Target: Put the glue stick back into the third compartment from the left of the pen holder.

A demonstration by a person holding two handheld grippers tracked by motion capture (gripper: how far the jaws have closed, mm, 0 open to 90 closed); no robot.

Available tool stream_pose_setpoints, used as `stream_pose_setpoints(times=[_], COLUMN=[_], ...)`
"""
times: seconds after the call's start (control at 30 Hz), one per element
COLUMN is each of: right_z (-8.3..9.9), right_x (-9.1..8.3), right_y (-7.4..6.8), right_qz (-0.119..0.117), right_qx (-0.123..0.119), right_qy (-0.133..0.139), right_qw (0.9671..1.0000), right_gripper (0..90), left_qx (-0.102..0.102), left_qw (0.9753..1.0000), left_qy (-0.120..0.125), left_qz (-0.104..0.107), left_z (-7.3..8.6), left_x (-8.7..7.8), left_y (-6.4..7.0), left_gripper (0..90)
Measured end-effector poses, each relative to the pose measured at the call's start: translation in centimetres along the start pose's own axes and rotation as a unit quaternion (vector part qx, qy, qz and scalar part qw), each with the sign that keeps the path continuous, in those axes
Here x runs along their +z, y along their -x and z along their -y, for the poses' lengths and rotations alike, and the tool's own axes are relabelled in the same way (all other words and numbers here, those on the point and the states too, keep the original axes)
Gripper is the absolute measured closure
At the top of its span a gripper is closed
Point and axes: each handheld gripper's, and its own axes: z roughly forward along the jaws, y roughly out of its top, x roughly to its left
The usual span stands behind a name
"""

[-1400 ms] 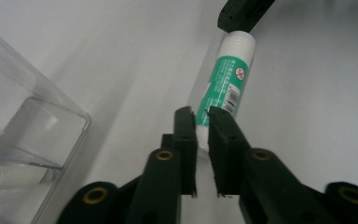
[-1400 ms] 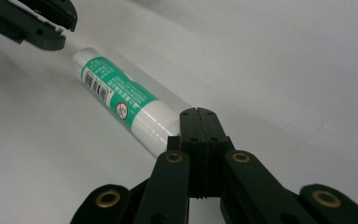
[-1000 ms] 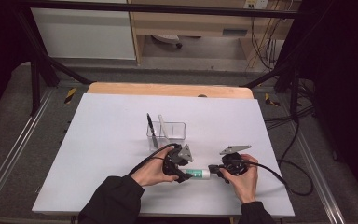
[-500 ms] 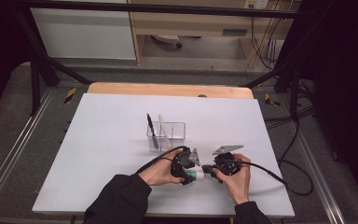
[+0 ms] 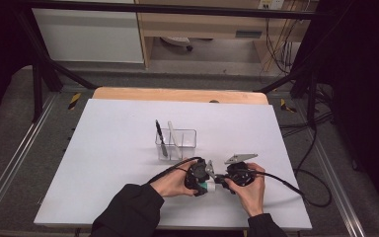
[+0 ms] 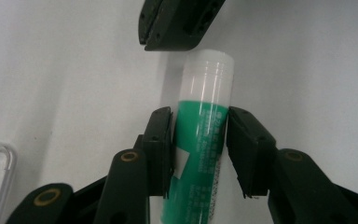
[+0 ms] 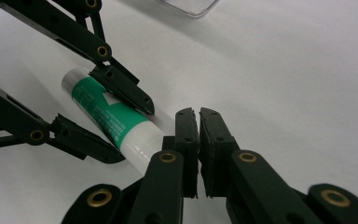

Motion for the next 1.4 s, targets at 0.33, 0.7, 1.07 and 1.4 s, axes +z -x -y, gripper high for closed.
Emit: stream_pose_setpoints(times=[0.33,0.7,1.07,1.4], right_z=[0.5,0.9,0.9,1.3], right_x=[-1.5,-2.3,-3.1,-4.1], right_y=[0.8,1.5,2.0,2.5], right_qz=[-0.001,0.029,0.023,0.018], right_qx=[-0.003,-0.02,-0.015,-0.008], right_qy=[-0.001,0.007,0.003,0.011], right_qw=[1.0,0.9994,0.9996,0.9997], right_gripper=[58.1,27.5,19.4,18.2], left_qx=[0.009,0.004,0.001,-0.045], left_qw=[0.9999,0.9999,1.0,0.9982], left_qy=[-0.01,-0.008,-0.001,0.036], left_qz=[0.003,0.007,0.002,-0.018], left_z=[-0.1,-0.1,-0.1,0.5], left_x=[0.0,0.0,-0.4,-2.4], left_y=[0.1,0.0,-0.1,-0.4], left_gripper=[64.8,64.9,65.2,65.3])
